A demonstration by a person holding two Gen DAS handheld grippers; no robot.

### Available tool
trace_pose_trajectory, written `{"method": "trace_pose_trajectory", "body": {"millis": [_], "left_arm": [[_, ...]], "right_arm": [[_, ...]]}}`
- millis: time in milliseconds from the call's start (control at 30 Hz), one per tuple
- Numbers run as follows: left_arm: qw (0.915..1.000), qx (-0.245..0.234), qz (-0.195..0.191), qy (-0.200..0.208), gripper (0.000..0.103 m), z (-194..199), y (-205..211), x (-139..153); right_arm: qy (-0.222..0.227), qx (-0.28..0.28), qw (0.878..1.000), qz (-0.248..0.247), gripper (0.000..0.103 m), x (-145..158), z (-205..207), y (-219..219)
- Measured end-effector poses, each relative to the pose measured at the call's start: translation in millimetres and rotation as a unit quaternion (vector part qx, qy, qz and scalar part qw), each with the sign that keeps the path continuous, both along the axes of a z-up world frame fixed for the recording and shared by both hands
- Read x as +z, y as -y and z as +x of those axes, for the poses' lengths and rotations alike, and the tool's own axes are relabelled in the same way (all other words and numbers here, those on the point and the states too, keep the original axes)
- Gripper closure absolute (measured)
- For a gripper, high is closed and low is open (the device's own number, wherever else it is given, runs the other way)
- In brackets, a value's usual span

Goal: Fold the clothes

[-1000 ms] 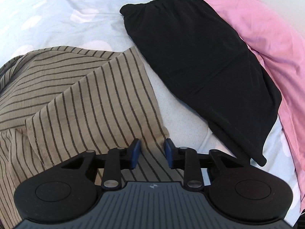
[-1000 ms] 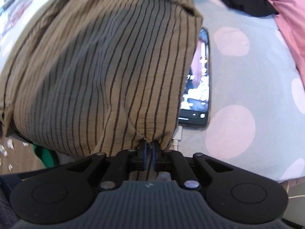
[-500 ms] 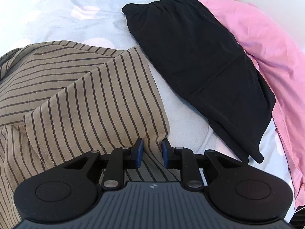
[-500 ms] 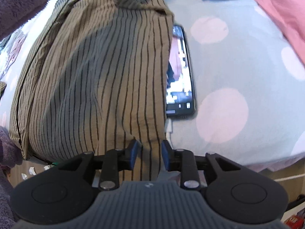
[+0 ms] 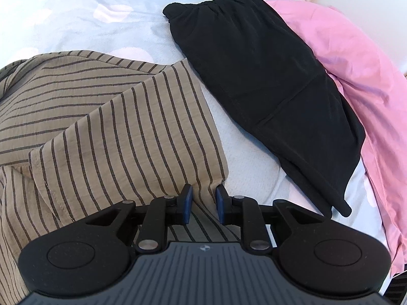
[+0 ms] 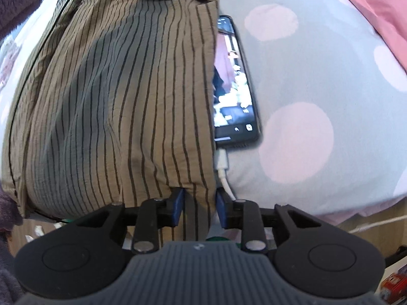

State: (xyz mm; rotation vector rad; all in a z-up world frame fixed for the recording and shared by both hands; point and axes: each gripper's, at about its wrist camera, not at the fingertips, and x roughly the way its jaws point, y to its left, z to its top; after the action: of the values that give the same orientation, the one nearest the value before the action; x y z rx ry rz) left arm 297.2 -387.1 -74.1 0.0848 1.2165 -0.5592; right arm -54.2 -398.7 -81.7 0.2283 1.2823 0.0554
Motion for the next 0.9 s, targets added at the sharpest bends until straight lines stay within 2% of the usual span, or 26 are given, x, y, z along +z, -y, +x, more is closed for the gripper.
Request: {"method": "trace_pose_trajectory", "body": {"millis": [33, 67, 133, 300, 500, 700, 767, 900], "left_arm": [[1.0, -0.001, 0.001, 0.004, 0.088, -1, 1, 1], [1.0, -0.002, 0.002, 0.008, 0.09, -2, 2, 1], [0.9999, -0.006, -0.003, 0.013, 0.099, -4, 1, 4], [0.9995, -0.006, -0.03, 0.011, 0.102, -3, -7, 16], [0.9936, 0.014, -0.111, 0.016, 0.103, 1, -42, 36], [0.9793, 0.055, -0.194, 0.015, 0.103, 2, -106, 53], [0.9714, 0.074, -0.225, 0.014, 0.103, 1, -133, 56], [0.9527, 0.11, -0.282, 0.022, 0.103, -3, -191, 54]], "right_arm": [[0.003, 0.01, 1.0, -0.006, 0.086, 2, -1, -4], [0.007, 0.019, 1.0, -0.007, 0.101, 5, 0, -8], [0.017, 0.042, 0.999, -0.02, 0.101, 13, 0, -19], [0.047, 0.085, 0.994, -0.053, 0.102, 44, -10, -39], [0.092, 0.128, 0.986, -0.057, 0.101, 82, -26, -61], [0.109, 0.204, 0.972, -0.039, 0.101, 96, -15, -115], [0.11, 0.234, 0.965, -0.034, 0.101, 101, -17, -132], [0.104, 0.287, 0.952, -0.029, 0.101, 94, 6, -173]]}}
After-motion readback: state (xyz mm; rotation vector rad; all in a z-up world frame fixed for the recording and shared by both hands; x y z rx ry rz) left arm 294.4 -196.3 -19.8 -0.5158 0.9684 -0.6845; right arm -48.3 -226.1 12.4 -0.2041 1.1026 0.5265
